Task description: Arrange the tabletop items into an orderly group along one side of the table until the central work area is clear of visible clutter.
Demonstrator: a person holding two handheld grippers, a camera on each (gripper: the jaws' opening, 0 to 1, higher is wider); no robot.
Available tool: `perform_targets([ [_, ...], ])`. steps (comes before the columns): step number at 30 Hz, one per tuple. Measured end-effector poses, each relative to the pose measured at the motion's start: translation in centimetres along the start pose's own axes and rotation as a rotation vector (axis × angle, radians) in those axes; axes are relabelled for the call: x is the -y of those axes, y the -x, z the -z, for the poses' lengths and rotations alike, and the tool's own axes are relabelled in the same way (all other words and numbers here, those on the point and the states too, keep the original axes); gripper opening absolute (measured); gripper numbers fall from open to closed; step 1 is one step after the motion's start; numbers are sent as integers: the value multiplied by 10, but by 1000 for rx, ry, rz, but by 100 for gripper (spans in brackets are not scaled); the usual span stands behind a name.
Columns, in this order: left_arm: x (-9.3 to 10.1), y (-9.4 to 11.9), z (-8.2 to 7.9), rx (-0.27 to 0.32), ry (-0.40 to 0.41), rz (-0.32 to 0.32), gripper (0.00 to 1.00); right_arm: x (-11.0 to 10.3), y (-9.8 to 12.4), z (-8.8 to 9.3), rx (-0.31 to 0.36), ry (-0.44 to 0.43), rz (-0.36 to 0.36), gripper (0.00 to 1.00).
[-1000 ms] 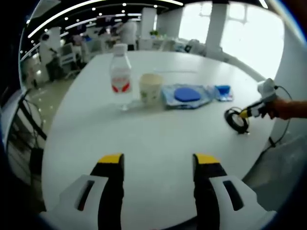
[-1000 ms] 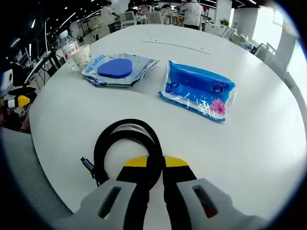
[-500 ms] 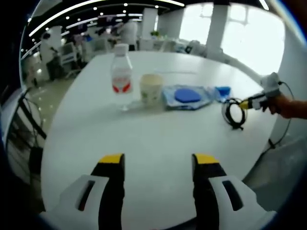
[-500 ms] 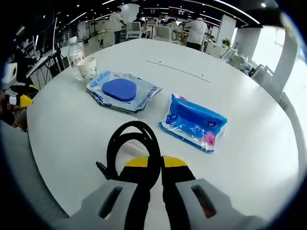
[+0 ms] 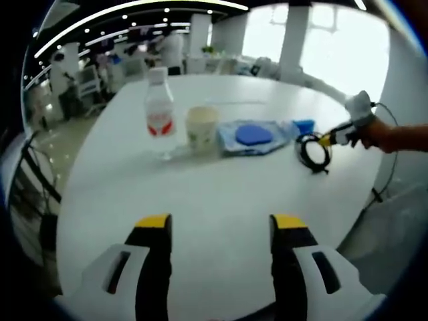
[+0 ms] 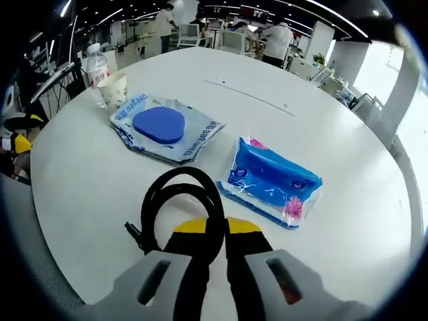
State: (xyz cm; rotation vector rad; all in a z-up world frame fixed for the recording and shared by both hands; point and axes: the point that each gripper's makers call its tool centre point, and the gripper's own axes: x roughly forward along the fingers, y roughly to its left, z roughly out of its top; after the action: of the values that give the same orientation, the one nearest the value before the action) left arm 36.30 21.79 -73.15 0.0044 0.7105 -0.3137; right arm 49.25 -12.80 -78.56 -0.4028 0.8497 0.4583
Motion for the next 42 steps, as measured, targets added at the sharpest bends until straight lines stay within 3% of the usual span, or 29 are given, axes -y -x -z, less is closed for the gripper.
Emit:
perform_targets([
  [21, -1, 0, 3, -3, 16, 8, 60, 1, -20, 18, -83, 3, -26, 8],
  [42, -2, -1, 6, -14, 13, 5, 60, -2, -27, 17, -79, 21, -34, 9],
])
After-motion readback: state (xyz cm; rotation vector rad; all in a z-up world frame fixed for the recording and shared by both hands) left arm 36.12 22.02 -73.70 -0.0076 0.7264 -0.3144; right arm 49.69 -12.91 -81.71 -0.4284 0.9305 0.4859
